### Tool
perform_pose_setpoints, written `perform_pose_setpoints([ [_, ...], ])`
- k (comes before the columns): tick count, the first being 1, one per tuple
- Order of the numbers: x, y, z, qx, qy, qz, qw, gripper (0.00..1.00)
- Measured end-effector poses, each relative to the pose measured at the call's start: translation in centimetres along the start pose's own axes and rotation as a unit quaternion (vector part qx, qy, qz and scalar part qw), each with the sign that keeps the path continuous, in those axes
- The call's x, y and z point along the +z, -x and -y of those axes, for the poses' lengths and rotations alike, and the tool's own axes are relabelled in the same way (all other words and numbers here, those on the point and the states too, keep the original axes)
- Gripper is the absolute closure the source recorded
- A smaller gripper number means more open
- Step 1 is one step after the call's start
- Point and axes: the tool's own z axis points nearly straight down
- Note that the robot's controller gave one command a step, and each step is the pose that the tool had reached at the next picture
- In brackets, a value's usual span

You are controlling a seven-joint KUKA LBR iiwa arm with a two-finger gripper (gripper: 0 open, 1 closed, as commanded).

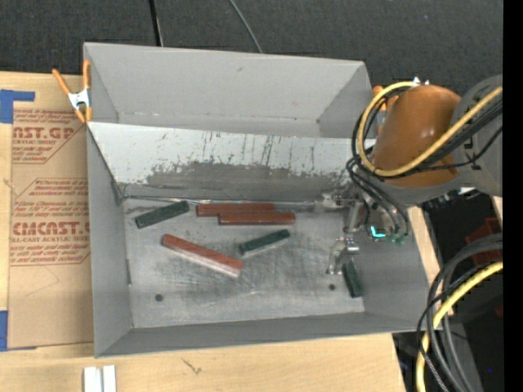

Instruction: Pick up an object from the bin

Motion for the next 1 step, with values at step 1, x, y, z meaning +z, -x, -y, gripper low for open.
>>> perform_pose_setpoints([
  [1, -0.4, 0.13, -0.02, -0.001, 0.0, 0.003, 1.0, 0.0],
])
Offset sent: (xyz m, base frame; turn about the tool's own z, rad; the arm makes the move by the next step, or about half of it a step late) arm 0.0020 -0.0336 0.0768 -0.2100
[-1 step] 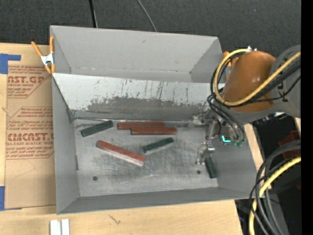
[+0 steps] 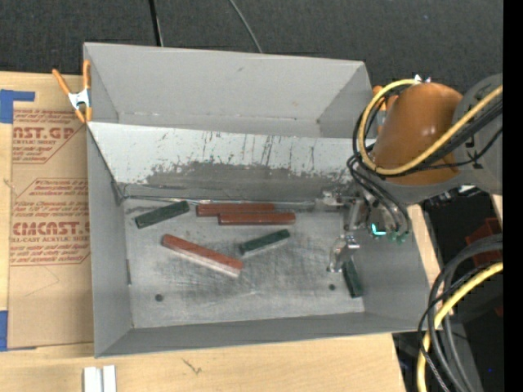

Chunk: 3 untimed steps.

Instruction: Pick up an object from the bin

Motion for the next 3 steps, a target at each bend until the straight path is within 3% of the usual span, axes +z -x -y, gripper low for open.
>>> perform_pose_setpoints([
  [1, -3.6, 0.0, 1.5, -0.059, 0.001, -0.0028, 0.9983, 0.0],
  [2, 6.6, 3.4, -7.0, -0.02, 0.001, 0.0008, 0.9998, 1.0],
  [3, 6.6, 3.4, -7.0, -0.02, 0.0, 0.0009, 0.9998, 0.0],
])
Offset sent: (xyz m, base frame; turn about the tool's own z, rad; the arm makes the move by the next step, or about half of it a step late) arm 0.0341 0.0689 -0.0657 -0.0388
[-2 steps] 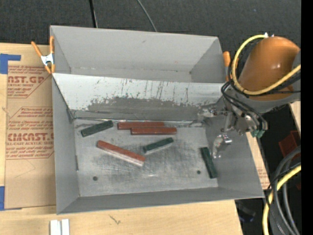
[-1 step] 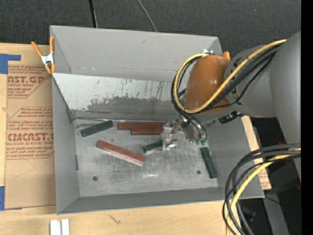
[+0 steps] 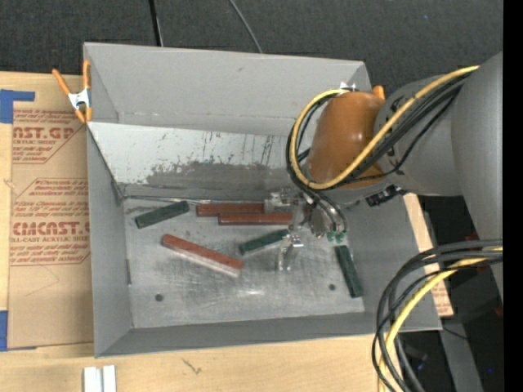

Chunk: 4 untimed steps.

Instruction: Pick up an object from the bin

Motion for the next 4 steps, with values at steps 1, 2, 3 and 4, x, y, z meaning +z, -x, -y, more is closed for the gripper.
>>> perform_pose_setpoints([
  [1, 0.0, 0.0, 0.0, 0.0, 0.0, 0.0, 1.0, 0.0],
  [2, 2.5, -2.6, -2.2, -0.172, -0.001, -0.0042, 0.985, 1.0],
  [3, 2.5, -2.6, -2.2, -0.172, -0.001, -0.0038, 0.985, 1.0],
  [4, -13.0, -1.9, -4.4, -0.187, 0.0, 0.0019, 0.9823, 1.0],
])
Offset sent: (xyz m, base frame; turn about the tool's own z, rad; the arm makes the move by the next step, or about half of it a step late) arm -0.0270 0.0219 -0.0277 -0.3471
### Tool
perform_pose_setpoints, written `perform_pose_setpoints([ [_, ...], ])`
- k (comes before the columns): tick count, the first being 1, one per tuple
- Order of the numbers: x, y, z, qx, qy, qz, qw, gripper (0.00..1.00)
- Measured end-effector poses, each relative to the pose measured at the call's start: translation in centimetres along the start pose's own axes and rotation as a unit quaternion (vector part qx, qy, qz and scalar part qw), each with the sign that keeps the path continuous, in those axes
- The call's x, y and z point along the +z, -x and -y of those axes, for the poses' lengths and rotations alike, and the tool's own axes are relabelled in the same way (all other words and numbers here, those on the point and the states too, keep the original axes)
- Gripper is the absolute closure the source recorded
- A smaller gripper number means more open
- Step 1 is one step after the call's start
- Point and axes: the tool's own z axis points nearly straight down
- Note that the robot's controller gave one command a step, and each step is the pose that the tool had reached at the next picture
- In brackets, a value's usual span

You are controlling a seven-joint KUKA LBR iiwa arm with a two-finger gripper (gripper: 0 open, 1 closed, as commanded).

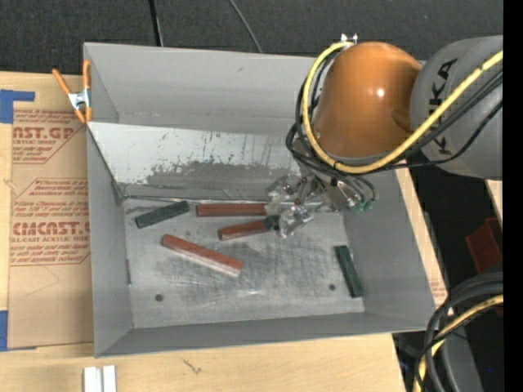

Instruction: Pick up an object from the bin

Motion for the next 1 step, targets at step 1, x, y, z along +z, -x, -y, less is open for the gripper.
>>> perform_pose_setpoints([
  [1, 0.08, -0.05, -0.01, 0.0, 0.0, -0.0009, 1.0, 1.0],
])
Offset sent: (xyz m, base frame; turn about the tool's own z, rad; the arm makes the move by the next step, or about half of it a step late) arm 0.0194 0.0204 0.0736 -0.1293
